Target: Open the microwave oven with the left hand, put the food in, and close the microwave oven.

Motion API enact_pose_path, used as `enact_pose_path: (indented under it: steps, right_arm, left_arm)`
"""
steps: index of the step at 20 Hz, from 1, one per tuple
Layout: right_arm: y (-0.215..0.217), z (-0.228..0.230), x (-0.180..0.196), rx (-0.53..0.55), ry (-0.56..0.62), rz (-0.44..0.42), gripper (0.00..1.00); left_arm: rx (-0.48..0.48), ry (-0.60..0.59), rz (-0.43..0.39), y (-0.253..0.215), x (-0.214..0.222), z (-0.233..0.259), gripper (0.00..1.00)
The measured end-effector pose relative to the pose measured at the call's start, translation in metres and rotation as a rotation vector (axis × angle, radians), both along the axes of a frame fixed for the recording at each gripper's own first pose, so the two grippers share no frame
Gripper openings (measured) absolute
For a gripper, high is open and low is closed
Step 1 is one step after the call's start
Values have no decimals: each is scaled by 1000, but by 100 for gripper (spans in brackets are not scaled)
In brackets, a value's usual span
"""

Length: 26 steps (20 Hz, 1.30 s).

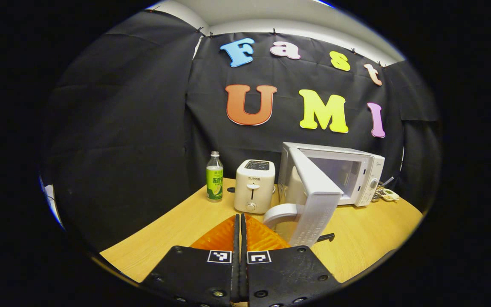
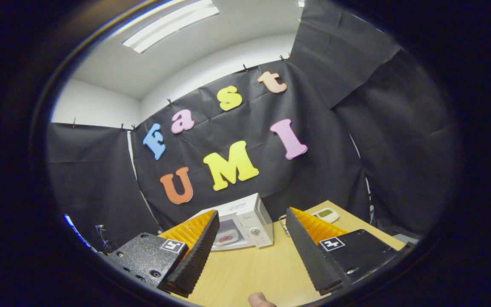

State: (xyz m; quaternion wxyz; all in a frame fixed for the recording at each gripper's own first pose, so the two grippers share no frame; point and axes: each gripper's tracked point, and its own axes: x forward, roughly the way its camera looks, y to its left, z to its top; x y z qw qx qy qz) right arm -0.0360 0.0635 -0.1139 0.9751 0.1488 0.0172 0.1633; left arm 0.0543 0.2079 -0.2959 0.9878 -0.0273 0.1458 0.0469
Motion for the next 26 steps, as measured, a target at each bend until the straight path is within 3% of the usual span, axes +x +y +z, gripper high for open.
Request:
enact_pose_path:
  steps: [8,12,20,26]
  right_arm:
    - [-70,47,-52,-148,-140,-106,99]
    - [-95,58,-70,-166,-127,-173,99]
    - [-93,61,-81,-170,-116,-120,100]
    - [-85,60,-82,-200,-110,-92,99]
  left_arm:
    - [-1,-2,-51,-39,-7,-9,0]
    - [-1,-38,-126,-74,-1,-2,0]
    - [6,-53,-239,-144,24,-9,0]
    - [-20,-42,-268,-185,54,-20,0]
